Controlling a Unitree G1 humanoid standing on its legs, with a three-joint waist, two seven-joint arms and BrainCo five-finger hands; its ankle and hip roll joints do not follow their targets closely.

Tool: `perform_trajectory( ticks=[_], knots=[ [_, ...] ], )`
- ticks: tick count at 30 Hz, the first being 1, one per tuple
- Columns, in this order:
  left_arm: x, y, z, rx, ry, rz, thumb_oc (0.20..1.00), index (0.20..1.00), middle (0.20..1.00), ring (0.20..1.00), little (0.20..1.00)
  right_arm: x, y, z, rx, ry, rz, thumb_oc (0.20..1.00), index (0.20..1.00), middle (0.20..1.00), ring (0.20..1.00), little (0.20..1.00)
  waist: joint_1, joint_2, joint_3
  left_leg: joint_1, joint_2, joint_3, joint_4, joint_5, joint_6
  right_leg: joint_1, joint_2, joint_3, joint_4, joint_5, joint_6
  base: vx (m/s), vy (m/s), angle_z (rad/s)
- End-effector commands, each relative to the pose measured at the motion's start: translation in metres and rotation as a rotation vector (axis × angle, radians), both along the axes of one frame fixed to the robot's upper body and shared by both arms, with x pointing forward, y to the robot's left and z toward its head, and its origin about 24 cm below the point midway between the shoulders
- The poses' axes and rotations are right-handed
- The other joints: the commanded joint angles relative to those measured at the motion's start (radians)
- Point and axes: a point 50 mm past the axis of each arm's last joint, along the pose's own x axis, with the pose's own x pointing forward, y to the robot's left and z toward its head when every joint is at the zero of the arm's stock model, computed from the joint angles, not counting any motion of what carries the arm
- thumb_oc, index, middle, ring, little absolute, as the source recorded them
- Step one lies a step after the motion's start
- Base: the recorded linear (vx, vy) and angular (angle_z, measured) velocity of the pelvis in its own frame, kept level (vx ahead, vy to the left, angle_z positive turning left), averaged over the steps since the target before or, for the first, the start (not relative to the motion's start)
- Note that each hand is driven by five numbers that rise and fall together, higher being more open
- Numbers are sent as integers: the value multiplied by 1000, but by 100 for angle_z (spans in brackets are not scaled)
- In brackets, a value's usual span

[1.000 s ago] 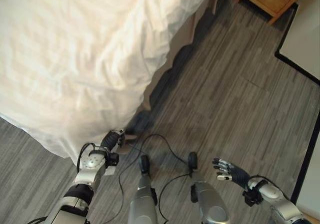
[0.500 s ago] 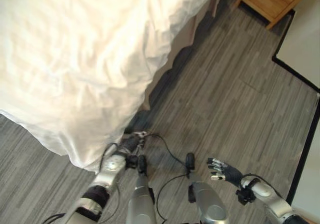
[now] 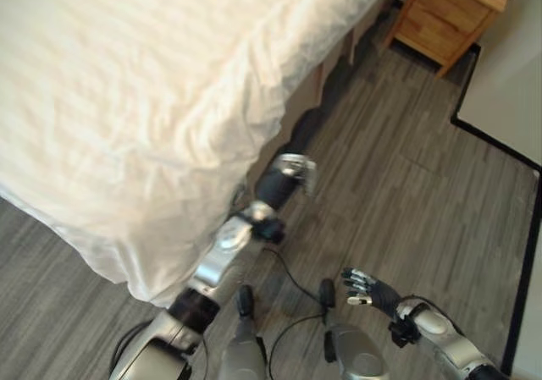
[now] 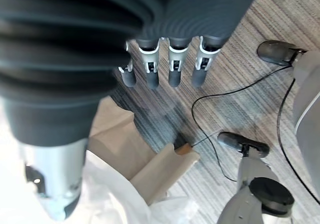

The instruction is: Making the bed.

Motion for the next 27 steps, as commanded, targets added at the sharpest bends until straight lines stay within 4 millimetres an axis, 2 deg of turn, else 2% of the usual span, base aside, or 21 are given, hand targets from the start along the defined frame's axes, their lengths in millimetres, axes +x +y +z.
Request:
perform_trajectory(
  ticks=[1,2,3,4,7,10,15,21,27],
  knots=[
    [-14,45,2,-80,-47,134,200,200,200,200,200,-10,-3,1,12,-23,23,1000,1000,1000,1000,1000,42,-5,-36,15,-54,-75,7,-45,18,10,-15,-11,42,-69,50,21,-8,18],
    [-14,45,2,-80,-47,134,200,200,200,200,200,-10,-3,1,12,-23,23,1000,1000,1000,1000,1000,41,-5,-36,14,-54,-75,7,-45,18,9,-15,-11,42,-69,50,10,-7,10],
    [-21,59,0,-73,-46,189,200,200,200,200,200,-12,-6,0,10,-17,18,1000,1000,1000,1000,1000,48,-3,-37,15,-54,-77,7,-44,17,11,-16,-16,40,-69,50,1,-8,8],
    [-36,86,-8,-46,-21,294,200,200,200,200,200,-15,-11,-1,7,-6,15,1000,1000,1000,1000,1000,63,1,-36,15,-55,-82,7,-43,17,15,-17,-22,39,-71,48,-3,-10,8],
    [-56,115,-21,-44,26,424,200,200,200,200,200,-16,-17,0,2,-7,16,1000,1000,1000,1000,1000,81,5,-34,11,-58,-91,7,-40,16,20,-18,-34,40,-75,47,-7,-1,14],
    [-71,129,-33,-42,75,499,200,200,200,200,200,-16,-22,1,-4,-9,5,1000,1000,1000,1000,1000,96,5,-23,6,-61,-102,7,-36,17,23,-19,-44,41,-76,48,-14,-8,12],
    [-83,139,-48,-49,143,559,200,200,200,200,200,-15,-27,3,-8,-13,-17,1000,1000,1000,1000,1000,116,4,-6,-3,-63,-120,7,-27,16,26,-21,-65,45,-79,47,-12,-9,16],
    [-79,140,-65,-60,214,597,200,200,200,200,200,-9,-29,7,-20,-42,-21,1000,1000,1000,1000,1000,136,-6,25,-32,-60,-142,7,-12,12,18,-19,-90,44,-77,47,-23,-17,13],
    [-72,149,-60,-85,191,688,200,200,200,200,200,-5,-35,10,-35,-61,-66,1000,1000,1000,1000,1000,143,-26,54,-57,-51,-148,7,-4,9,2,-11,-97,36,-69,47,-9,-6,3]
  ],
)
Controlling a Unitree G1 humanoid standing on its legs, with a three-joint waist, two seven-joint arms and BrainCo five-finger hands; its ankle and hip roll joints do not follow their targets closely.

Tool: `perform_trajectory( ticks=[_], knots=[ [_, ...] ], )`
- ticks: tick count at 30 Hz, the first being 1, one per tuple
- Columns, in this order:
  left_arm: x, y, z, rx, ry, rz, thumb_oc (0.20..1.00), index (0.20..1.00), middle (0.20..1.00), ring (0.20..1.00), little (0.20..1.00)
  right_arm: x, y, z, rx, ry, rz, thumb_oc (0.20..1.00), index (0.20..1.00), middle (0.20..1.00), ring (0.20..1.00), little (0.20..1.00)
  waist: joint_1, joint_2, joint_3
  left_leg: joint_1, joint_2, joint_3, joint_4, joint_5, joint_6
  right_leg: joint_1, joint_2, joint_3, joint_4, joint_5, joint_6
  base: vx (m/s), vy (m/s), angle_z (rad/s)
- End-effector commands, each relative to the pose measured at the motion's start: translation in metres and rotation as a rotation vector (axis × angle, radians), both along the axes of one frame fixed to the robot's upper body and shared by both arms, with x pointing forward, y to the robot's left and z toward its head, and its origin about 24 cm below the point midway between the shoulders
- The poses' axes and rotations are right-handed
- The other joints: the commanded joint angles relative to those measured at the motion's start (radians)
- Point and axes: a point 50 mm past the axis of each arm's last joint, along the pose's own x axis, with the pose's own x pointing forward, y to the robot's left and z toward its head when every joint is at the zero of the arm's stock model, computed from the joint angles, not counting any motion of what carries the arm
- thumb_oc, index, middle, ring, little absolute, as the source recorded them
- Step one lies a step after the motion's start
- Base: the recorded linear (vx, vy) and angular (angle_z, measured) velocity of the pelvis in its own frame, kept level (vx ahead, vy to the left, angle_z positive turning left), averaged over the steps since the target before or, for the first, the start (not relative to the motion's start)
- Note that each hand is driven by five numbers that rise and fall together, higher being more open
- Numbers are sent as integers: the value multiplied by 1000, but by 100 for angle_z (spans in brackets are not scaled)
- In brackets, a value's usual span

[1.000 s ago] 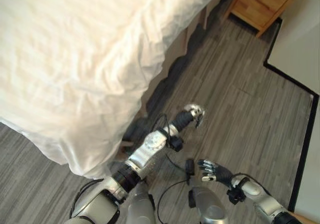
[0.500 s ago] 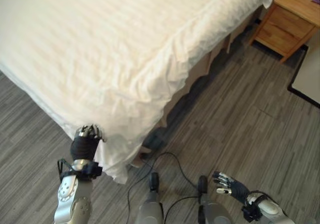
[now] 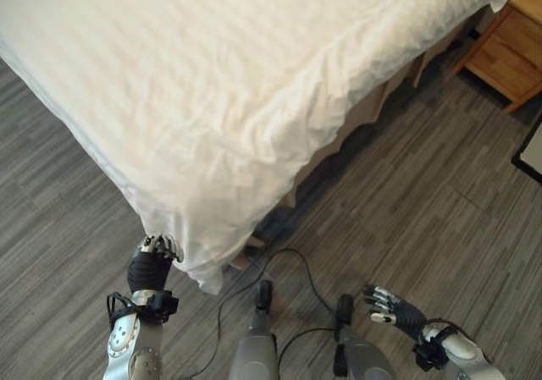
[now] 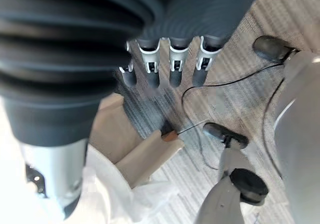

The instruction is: Making the bed.

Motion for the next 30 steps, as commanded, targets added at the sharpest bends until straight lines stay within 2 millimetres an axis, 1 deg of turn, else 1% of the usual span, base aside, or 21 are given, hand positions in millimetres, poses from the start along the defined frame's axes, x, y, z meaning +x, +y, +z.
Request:
perform_trajectory(
  ticks=[1,6,8,9,10,11,12,13,14,16,17,18,19,20,23,25,26,27,29,30],
  knots=[
    [11,19,27,72,-125,92,200,200,200,200,200,18,-1,14,-23,-100,9,1000,1000,1000,1000,1000,10,-40,27,20,-44,-47,6,-20,7,21,-9,7,37,-45,41,0,0,0],
    [13,26,25,66,-111,138,200,200,200,200,200,22,-5,18,-28,-117,-8,1000,1000,1000,1000,1000,9,-47,36,8,-40,-42,6,-18,5,10,-7,10,38,-44,41,0,0,0],
    [22,30,25,56,-108,157,200,200,200,200,200,28,-3,22,-31,-141,-2,1000,1000,1000,1000,1000,5,-55,47,-4,-33,-40,6,-14,2,-4,-4,11,39,-41,41,0,0,0],
    [22,30,26,56,-109,157,200,200,200,200,200,29,-3,22,-31,-142,-2,1000,1000,1000,1000,1000,5,-55,47,-5,-33,-39,6,-14,2,-5,-4,11,39,-41,41,-51,-5,-2],
    [32,35,31,66,-115,174,200,200,200,200,200,36,-1,27,-27,-172,2,1000,1000,1000,1000,1000,-2,-62,60,-17,-29,-37,6,-10,-3,-21,0,12,41,-36,41,-51,-13,-1],
    [36,38,37,79,-130,182,200,200,200,200,200,39,1,29,-24,-185,0,1000,1000,1000,1000,1000,-4,-67,66,-26,-26,-37,6,-7,-5,-30,2,14,42,-33,41,-51,-13,-2],
    [36,38,38,79,-131,182,200,200,200,200,200,40,1,30,-24,-186,0,1000,1000,1000,1000,1000,-4,-67,66,-27,-26,-37,6,-6,-5,-32,2,14,42,-33,41,0,0,0],
    [40,41,43,91,-137,194,200,200,200,200,200,43,1,32,-27,-200,0,1000,1000,1000,1000,1000,-8,-72,74,-37,-21,-37,6,-2,-8,-39,3,14,42,-29,41,-41,-27,-3],
    [47,45,52,79,-173,223,200,200,200,200,200,47,2,34,-27,-220,-16,1000,1000,1000,1000,1000,-14,-82,88,-52,-16,-39,6,3,-12,-55,7,13,41,-22,42,-41,-27,-3],
    [50,46,56,71,-191,237,200,200,200,200,200,49,2,36,-26,-231,-26,1000,1000,1000,1000,1000,-18,-88,95,-61,-13,-39,6,6,-14,-62,10,12,40,-18,42,-17,-13,-1],
    [53,49,57,55,-190,263,200,200,200,200,200,50,2,37,-25,-236,-37,1000,1000,1000,1000,1000,-24,-94,102,-72,-10,-40,6,9,-17,-72,12,12,38,-14,42,-28,-30,0],
    [56,59,54,32,-172,319,200,200,200,200,200,53,3,39,-19,-251,-55,1000,1000,1000,1000,1000,-34,-105,110,-82,-4,-36,6,10,-20,-82,15,12,36,-10,43,0,0,0],
    [57,59,54,9,-179,332,200,200,200,200,200,54,3,39,-17,-257,-61,1000,1000,1000,1000,1000,-39,-110,116,-87,-3,-35,6,12,-21,-86,17,13,36,-8,43,-19,-22,-3],
    [60,59,52,-28,-179,345,200,200,200,200,200,54,4,39,-15,-260,-64,1000,1000,1000,1000,1000,-43,-114,121,-92,-1,-35,6,12,-22,-93,18,13,36,-8,42,0,0,0],
    [65,65,33,-124,-103,403,200,200,200,200,200,56,12,36,0,-251,-71,1000,1000,1000,1000,1000,-56,-133,131,-100,6,-31,6,15,-25,-102,23,18,36,-6,41,0,0,0],
    [67,61,23,-114,-44,394,200,200,200,200,200,58,15,36,7,-253,-69,1000,1000,1000,1000,1000,-62,-140,137,-100,9,-30,6,15,-25,-105,26,20,38,-7,42,-3,-3,-2],
    [68,61,24,-114,-44,394,200,200,200,200,200,58,15,36,7,-253,-70,1000,1000,1000,1000,1000,-62,-141,137,-99,9,-30,6,15,-26,-105,26,20,38,-7,42,-3,-7,-4],
    [69,48,6,-119,30,358,200,200,200,200,200,58,20,36,20,-253,-60,1000,1000,1000,1000,1000,-65,-146,140,-96,10,-27,6,15,-25,-105,27,23,40,-9,41,0,0,0],
    [69,48,6,-119,30,358,200,200,200,200,200,58,20,36,19,-253,-61,1000,1000,1000,1000,1000,-64,-146,140,-96,10,-27,6,15,-25,-104,27,23,40,-9,41,0,0,0],
    [69,31,-15,-123,123,305,200,200,200,200,200,58,25,36,30,-249,-47,1000,1000,1000,1000,1000,-66,-149,141,-90,11,-26,6,14,-24,-101,28,24,44,-13,39,0,0,0]
  ],
)
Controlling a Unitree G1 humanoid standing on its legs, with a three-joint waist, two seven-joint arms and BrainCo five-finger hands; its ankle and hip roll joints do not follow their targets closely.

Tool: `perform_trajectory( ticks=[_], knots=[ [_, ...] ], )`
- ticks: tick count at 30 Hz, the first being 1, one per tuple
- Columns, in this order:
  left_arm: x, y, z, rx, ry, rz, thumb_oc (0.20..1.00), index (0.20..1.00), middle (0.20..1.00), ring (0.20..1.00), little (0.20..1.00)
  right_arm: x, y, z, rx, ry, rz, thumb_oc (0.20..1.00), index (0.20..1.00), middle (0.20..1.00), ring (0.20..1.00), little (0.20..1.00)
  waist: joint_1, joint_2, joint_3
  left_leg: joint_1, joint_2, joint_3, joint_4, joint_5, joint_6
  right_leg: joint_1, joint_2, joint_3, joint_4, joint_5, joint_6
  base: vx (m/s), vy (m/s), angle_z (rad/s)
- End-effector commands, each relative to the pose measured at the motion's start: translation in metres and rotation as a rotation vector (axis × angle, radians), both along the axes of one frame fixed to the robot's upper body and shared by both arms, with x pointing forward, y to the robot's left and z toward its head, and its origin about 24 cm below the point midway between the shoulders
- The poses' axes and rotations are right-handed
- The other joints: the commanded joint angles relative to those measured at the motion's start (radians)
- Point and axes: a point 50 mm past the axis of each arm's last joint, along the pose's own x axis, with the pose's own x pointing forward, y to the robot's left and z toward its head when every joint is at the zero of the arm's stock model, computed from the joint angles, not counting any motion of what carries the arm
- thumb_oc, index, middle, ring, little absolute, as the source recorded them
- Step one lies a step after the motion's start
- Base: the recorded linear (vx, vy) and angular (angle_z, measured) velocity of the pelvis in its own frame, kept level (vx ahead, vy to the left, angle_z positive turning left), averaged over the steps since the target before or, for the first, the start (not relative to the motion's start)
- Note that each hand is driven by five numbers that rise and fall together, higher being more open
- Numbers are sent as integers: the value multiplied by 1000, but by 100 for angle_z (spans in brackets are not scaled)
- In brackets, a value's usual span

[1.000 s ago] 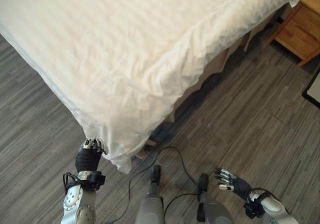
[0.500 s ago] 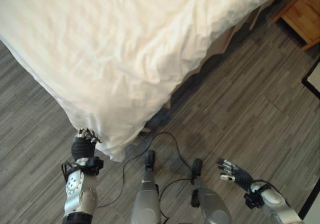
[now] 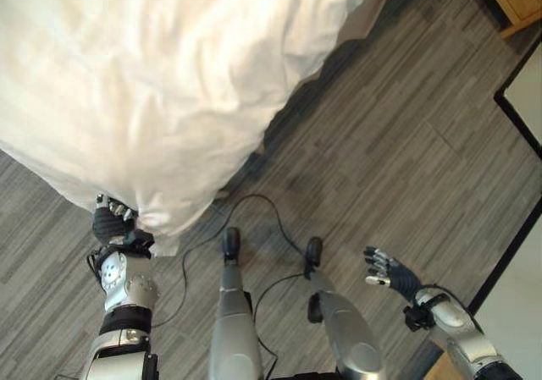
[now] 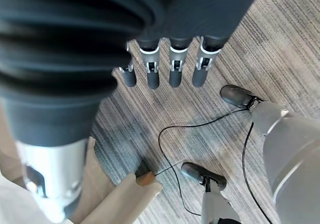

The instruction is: Making the bed.

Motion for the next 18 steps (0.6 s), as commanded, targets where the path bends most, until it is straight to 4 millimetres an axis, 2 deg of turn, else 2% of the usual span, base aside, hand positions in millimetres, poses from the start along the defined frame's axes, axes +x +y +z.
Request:
perform_trajectory(
  ticks=[1,2,3,4,6,7,8,9,14,17,18],
  knots=[
    [-6,-24,-43,-42,176,-75,200,200,200,200,200,8,11,6,60,-39,3,1000,1000,1000,1000,1000,6,-30,-16,26,-24,-31,6,-1,-11,17,-6,20,42,-26,49,0,0,0],
    [-8,-31,-51,-58,201,-94,200,200,200,200,200,7,12,5,64,-33,11,1000,1000,1000,1000,1000,6,-33,-17,29,-23,-29,6,-2,-10,18,-5,20,43,-28,48,3,-40,-1],
    [-12,-48,-71,-87,282,-148,200,200,200,200,200,5,18,2,70,-19,28,1000,1000,1000,1000,1000,5,-40,-17,31,-22,-29,6,-2,-9,19,-4,19,46,-30,47,4,-33,1],
    [-12,-49,-71,-87,283,-148,200,200,200,200,200,5,18,2,69,-19,28,1000,1000,1000,1000,1000,5,-40,-17,32,-22,-29,6,-3,-9,19,-4,20,46,-31,47,0,-39,2],
    [-20,-68,-93,-86,392,-226,200,200,200,200,200,2,23,-3,73,2,37,1000,1000,1000,1000,1000,5,-51,-17,35,-18,-29,6,-1,-9,19,0,19,51,-32,45,3,-45,2],
    [-20,-69,-93,-86,392,-226,200,200,200,200,200,2,23,-3,73,3,37,1000,1000,1000,1000,1000,6,-51,-17,36,-18,-29,6,-1,-9,19,0,19,51,-32,45,14,-68,0],
    [-27,-84,-107,-101,450,-280,200,200,200,200,200,0,26,-5,73,13,44,1000,1000,1000,1000,1000,8,-58,-20,40,-17,-30,6,-1,-9,21,4,18,53,-34,43,17,-57,-1],
    [-32,-88,-113,-98,484,-304,200,200,200,200,200,-1,27,-7,70,21,47,1000,1000,1000,1000,1000,9,-61,-23,42,-16,-32,6,-1,-9,23,5,17,54,-35,43,23,-73,-2],
    [-47,-101,-127,-132,525,-343,200,200,200,200,200,-6,30,-13,81,51,42,1000,1000,1000,1000,1000,21,-61,-40,54,-15,-39,6,-4,-7,33,7,15,59,-40,40,12,-35,-2],
    [-50,-100,-128,-137,522,-339,200,200,200,200,200,-9,30,-15,86,64,40,1000,1000,1000,1000,1000,27,-54,-51,59,-18,-40,6,-6,-6,39,6,15,59,-43,39,7,-13,0],
    [-53,-93,-127,-138,510,-319,200,200,200,200,200,-12,30,-18,84,78,42,1000,1000,1000,1000,1000,35,-42,-62,67,-23,-40,6,-8,-4,48,4,13,58,-47,39,14,-4,-4]
  ],
)
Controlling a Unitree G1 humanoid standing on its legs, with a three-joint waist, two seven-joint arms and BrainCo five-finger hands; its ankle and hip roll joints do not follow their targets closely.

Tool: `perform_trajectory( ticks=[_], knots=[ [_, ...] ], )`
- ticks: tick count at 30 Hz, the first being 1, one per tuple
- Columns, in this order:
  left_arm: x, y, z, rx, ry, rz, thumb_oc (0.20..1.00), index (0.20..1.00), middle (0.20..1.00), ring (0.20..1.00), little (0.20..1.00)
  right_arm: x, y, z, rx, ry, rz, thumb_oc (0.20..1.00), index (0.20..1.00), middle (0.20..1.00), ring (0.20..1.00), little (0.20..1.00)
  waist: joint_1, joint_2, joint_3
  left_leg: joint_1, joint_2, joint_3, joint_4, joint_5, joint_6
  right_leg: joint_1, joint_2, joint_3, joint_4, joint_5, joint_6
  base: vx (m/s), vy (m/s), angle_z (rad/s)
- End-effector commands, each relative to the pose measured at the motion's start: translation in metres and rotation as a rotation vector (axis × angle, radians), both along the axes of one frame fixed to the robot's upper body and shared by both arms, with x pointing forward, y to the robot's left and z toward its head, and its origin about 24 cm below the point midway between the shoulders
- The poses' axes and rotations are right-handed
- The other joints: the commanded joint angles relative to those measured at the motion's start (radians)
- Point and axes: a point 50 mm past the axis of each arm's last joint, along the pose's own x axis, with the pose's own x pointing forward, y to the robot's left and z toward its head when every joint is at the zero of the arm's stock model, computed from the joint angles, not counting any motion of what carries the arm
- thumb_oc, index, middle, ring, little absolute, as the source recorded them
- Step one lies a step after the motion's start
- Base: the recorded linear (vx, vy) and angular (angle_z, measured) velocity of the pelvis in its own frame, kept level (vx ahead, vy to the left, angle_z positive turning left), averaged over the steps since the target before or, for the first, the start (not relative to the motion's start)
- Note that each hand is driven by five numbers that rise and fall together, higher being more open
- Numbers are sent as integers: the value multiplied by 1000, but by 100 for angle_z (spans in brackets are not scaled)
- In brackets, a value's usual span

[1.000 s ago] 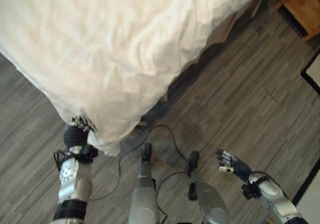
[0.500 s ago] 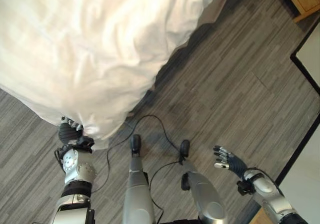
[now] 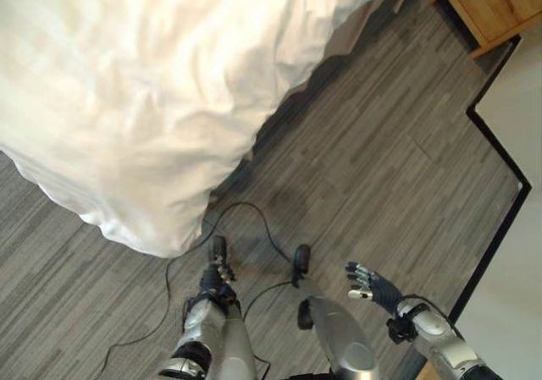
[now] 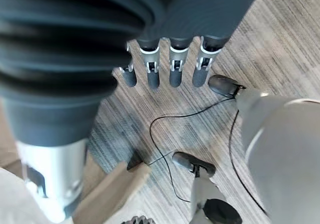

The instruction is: Making the bed.

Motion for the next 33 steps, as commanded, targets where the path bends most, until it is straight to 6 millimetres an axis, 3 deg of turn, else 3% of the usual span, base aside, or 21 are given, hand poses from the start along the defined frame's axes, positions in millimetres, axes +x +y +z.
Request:
perform_trajectory(
  ticks=[1,7,8,11,14,16,18,19,23,24,25,26,27,29,30,31,33],
  knots=[
    [-14,28,-1,52,8,59,200,200,200,200,200,-1,3,3,35,-11,-13,1000,1000,1000,1000,1000,36,21,-52,25,-34,-40,6,-11,7,7,-6,10,58,-49,38,0,0,0],
    [-31,49,5,124,-6,8,200,200,200,200,200,-8,-15,-2,-23,16,-25,1000,1000,1000,1000,1000,57,77,-84,60,-49,-47,6,-18,13,45,-16,0,63,-59,39,9,12,4],
    [-46,52,2,193,45,-146,200,200,200,200,200,-12,-29,-5,-70,35,-26,1000,1000,1000,1000,1000,59,116,-106,88,-59,-49,6,-24,16,74,-23,-5,67,-68,39,51,69,20],
    [-64,50,-6,186,107,-271,200,200,200,200,200,-16,-40,-9,-112,61,-24,1000,1000,1000,1000,1000,50,141,-137,106,-65,-54,6,-27,19,92,-27,-6,66,-71,39,54,55,17],
    [-119,39,-28,147,302,-570,200,200,200,200,200,-32,-66,-29,-235,179,-36,1000,1000,1000,1000,1000,47,190,-203,170,-67,-42,6,-42,24,150,-32,-8,48,-72,45,95,32,7],
    [-131,36,-33,122,337,-588,200,200,200,200,200,-36,-71,-33,-258,207,-44,1000,1000,1000,1000,1000,49,200,-220,181,-67,-39,6,-45,24,162,-33,-8,42,-72,45,68,4,-11],
    [-161,31,-45,52,434,-628,200,200,200,200,200,-47,-83,-45,-291,284,-95,1000,1000,1000,1000,1000,52,224,-269,218,-72,-41,6,-53,26,202,-38,-13,33,-79,46,116,-24,-18],
    [-166,31,-45,54,445,-637,200,200,200,200,200,-49,-85,-45,-290,291,-104,1000,1000,1000,1000,1000,51,232,-284,226,-74,-44,6,-56,26,213,-40,-15,32,-81,46,118,-31,-6],
    [-161,29,-38,54,381,-630,200,200,200,200,200,-52,-95,-44,-277,290,-184,1000,1000,1000,1000,1000,48,250,-319,249,-84,-58,6,-62,28,247,-48,-27,30,-90,47,77,-32,12],
    [-146,25,-31,47,302,-603,200,200,200,200,200,-48,-95,-42,-249,274,-241,1000,1000,1000,1000,1000,46,260,-338,264,-88,-64,6,-63,30,264,-53,-31,33,-93,47,34,-25,26],
    [-146,25,-31,47,302,-603,200,200,200,200,200,-48,-95,-42,-249,275,-241,1000,1000,1000,1000,1000,46,260,-337,265,-88,-64,6,-63,30,265,-53,-32,33,-93,47,65,-33,21],
    [-121,18,-16,68,176,-593,200,200,200,200,200,-36,-92,-33,-197,211,-283,1000,1000,1000,1000,1000,39,270,-356,280,-93,-65,6,-68,33,277,-56,-28,39,-98,47,36,-15,10],
    [-109,16,-8,95,117,-582,200,200,200,200,200,-30,-89,-28,-163,180,-306,1000,1000,1000,1000,1000,36,272,-365,286,-95,-64,6,-70,35,282,-58,-25,41,-101,46,45,-23,-1],
    [-86,9,9,144,-1,-528,736,736,736,736,736,-20,-80,-18,-85,115,-347,1000,1000,1000,1000,1000,30,276,-379,306,-97,-59,6,-76,39,293,-61,-16,48,-107,43,30,-16,-3],
    [-86,9,9,144,0,-528,1000,1000,1000,1000,1000,-21,-80,-18,-85,115,-347,1000,1000,1000,1000,1000,30,276,-378,309,-97,-58,6,-77,39,295,-61,-15,49,-107,44,0,0,0],
    [-66,1,25,186,-99,-469,1000,1000,1000,1000,1000,-12,-67,-6,-16,42,-365,1000,1000,1000,1000,1000,22,278,-387,322,-98,-52,6,-79,41,303,-61,-9,56,-113,39,15,-30,-3],
    [-54,-7,35,192,-165,-437,1000,1000,1000,1000,1000,-11,-61,2,28,-2,-377,1000,1000,1000,1000,1000,11,279,-398,337,-97,-40,6,-85,42,311,-63,-1,59,-118,38,29,-22,-4]
  ],
)
